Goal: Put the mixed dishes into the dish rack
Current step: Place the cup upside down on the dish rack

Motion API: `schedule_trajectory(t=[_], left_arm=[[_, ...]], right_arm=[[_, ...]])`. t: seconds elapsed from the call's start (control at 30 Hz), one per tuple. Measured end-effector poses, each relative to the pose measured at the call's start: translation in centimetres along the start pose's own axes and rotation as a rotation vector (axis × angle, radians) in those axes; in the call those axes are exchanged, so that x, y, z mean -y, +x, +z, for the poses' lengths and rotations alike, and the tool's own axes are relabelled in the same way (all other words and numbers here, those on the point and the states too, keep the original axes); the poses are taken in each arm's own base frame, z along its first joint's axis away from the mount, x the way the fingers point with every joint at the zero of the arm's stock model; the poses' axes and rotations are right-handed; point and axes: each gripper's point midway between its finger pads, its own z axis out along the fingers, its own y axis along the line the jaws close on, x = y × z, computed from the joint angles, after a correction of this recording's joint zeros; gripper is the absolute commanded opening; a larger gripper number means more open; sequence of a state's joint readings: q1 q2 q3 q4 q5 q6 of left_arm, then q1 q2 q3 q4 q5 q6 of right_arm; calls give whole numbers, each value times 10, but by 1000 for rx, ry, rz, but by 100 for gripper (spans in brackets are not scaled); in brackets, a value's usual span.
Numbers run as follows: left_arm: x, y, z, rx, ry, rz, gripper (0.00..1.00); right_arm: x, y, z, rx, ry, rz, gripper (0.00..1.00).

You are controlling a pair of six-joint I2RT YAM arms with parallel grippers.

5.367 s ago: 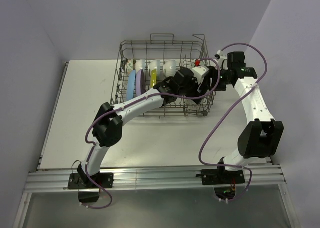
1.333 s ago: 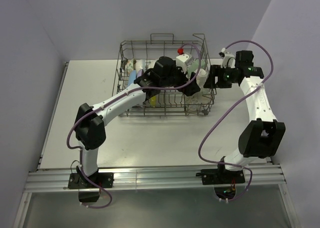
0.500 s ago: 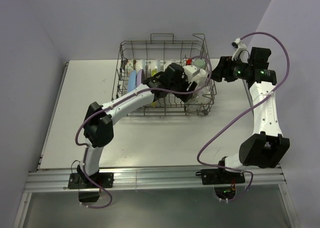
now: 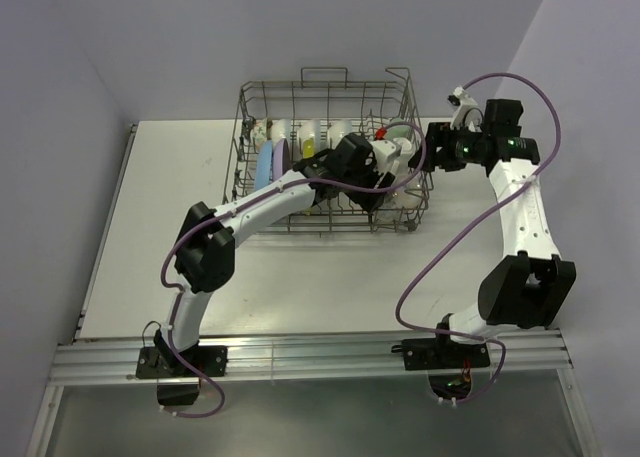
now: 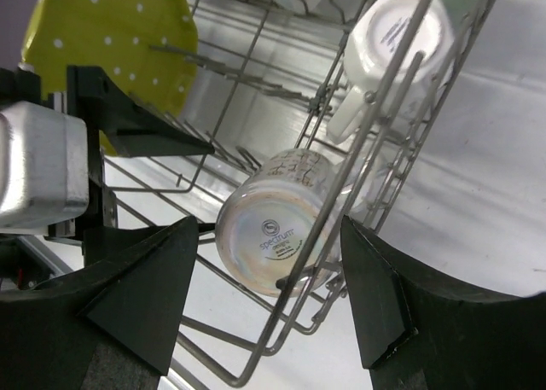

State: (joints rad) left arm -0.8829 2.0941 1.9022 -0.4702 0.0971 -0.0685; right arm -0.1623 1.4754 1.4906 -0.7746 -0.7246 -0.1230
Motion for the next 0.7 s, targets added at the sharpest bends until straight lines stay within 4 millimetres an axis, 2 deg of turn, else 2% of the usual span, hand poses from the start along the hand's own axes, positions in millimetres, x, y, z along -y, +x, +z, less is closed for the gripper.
schedule_trajectory(t=[0.2,0.33,0.5,0.7], left_arm=[[0,0,0,2,2,-27,72],[1,-4,4,19,16,-55,73],[8,-5,7,30,44,-92,78],[-9,-3,5,36,-2,-151,85]], right_arm=[[-6,22,12,-69,-7,3,75],[-9,29,16,-90,-12,8,75],[-9,30,16,-90,-9,7,75],[-7,27,13,-80,13,-6,76]])
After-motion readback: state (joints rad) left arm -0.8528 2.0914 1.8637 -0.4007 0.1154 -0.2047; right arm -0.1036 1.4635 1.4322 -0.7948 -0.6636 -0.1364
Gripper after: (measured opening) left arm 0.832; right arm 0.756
